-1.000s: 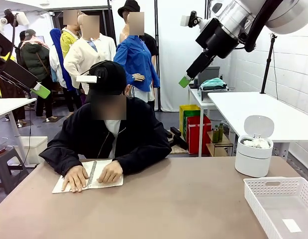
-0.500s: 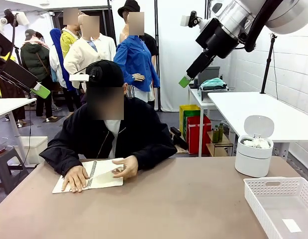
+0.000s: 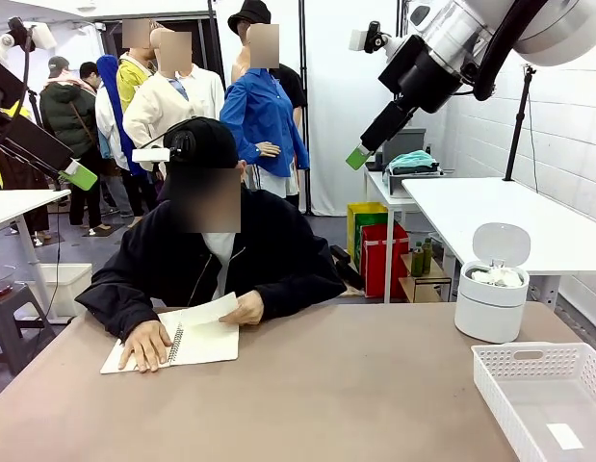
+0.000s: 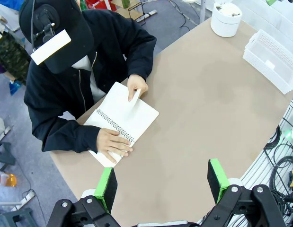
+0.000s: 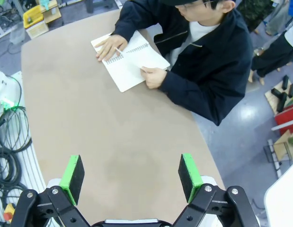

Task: Sort the paper based on its condition.
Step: If a person hands you a paper, place it in the Organizing basket , and if it's crumpled, put it in the Trash can.

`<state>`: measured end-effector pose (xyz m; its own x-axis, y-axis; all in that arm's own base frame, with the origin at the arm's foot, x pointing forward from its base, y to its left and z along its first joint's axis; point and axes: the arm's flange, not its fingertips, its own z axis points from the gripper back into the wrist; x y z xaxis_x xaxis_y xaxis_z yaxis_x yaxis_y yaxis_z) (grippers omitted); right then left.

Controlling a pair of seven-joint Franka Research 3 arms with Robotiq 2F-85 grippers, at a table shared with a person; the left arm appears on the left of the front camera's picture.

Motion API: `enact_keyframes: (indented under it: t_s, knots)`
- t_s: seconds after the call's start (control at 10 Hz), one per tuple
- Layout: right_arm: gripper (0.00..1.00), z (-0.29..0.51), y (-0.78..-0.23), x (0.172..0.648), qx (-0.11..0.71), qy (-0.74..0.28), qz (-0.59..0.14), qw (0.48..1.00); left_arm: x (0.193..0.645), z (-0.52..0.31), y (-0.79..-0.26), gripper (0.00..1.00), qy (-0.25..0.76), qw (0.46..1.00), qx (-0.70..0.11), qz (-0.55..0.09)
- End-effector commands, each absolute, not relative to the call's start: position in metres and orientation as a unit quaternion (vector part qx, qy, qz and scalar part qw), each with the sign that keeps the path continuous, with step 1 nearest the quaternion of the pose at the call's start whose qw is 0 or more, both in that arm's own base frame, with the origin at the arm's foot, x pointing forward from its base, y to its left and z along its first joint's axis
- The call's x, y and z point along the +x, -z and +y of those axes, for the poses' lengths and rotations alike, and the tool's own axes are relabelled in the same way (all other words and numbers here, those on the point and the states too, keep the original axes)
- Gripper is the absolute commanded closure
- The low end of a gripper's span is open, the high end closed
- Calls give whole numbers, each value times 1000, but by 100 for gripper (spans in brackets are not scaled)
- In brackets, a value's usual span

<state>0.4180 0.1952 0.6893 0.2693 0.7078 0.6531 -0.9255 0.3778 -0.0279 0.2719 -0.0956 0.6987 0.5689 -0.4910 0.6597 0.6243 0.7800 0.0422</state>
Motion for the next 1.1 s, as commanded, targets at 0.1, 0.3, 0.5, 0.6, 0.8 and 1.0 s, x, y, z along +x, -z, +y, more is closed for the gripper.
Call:
enact_keyframes:
  t_s: [0.1, 0.3, 0.5, 0.6, 0.8, 1.0]
  knots:
    - [0, 195, -689, 417, 186, -524, -297, 776, 272, -95, -699, 0, 316, 881, -97, -340]
    - [0, 195, -689, 417, 186, -524, -297, 776, 272, -95, -699, 0, 316, 881, -97, -340]
    - [0, 195, -689, 417, 186, -524, -297, 776, 272, -95, -699, 0, 316, 881, -97, -340]
    - [0, 195, -689, 417, 186, -524, -297, 776, 272, -95, -699, 0, 316, 881, -97, -340]
    - [0, 195, -689, 417, 186, -524, -297, 776, 272, -95, -699, 0, 316, 881, -97, -340]
    - [0, 195, -689, 417, 186, -524, -297, 776, 272, -95, -699, 0, 316, 881, -97, -340]
